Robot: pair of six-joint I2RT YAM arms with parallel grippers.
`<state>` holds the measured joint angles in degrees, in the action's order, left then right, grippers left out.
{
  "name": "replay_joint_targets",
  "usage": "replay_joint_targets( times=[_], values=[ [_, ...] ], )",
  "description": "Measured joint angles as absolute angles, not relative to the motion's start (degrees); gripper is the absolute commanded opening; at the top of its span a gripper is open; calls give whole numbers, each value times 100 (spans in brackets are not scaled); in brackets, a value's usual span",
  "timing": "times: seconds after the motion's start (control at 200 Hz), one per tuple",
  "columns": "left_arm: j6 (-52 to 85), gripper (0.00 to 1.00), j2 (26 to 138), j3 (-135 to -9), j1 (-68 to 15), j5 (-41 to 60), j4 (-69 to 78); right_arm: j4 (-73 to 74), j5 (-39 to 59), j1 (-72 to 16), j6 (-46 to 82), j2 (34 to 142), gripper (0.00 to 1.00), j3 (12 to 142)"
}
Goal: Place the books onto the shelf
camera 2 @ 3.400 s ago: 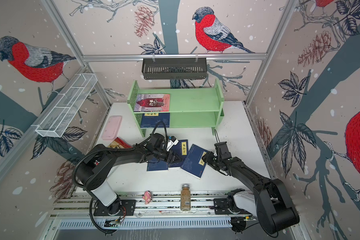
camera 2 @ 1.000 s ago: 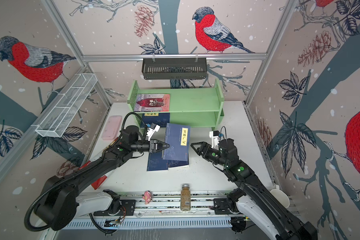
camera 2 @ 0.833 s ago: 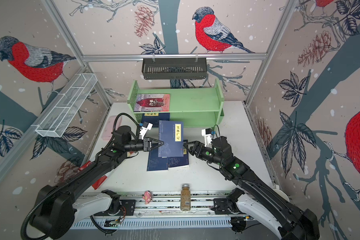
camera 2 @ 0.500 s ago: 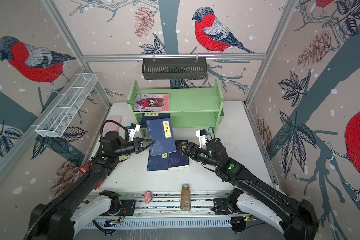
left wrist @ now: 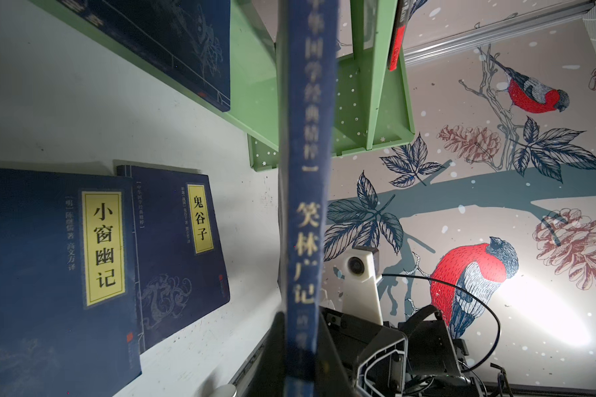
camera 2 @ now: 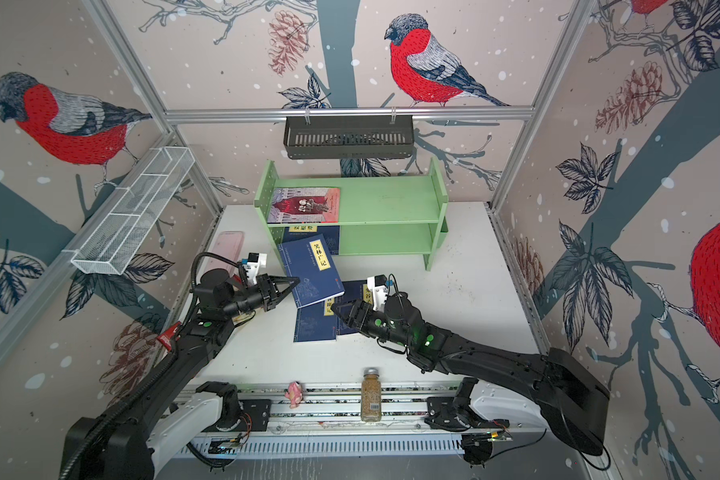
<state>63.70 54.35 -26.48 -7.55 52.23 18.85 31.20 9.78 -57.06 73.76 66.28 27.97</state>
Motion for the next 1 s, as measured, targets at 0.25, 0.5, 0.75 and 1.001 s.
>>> replay_joint_targets(
  times=[0.25,0.5,0.75,1.001],
  values=[
    [6777,0,5433,-2412,-749,5162,2359,4268,1041,-5712,7550,7741,75,3234],
    [7190,0,5402,-2290,-740,5105,2902,4917,1094,-5752,7804,8385,71,3492],
    [7461,0,5400,-2257,-733,5098,3144,5406,934,-5763,7828,8611,41,3474],
    [7607,0,5247,-2123,-733,5098,3135,5828,749,-5728,7929,8753,38,3385]
  ],
)
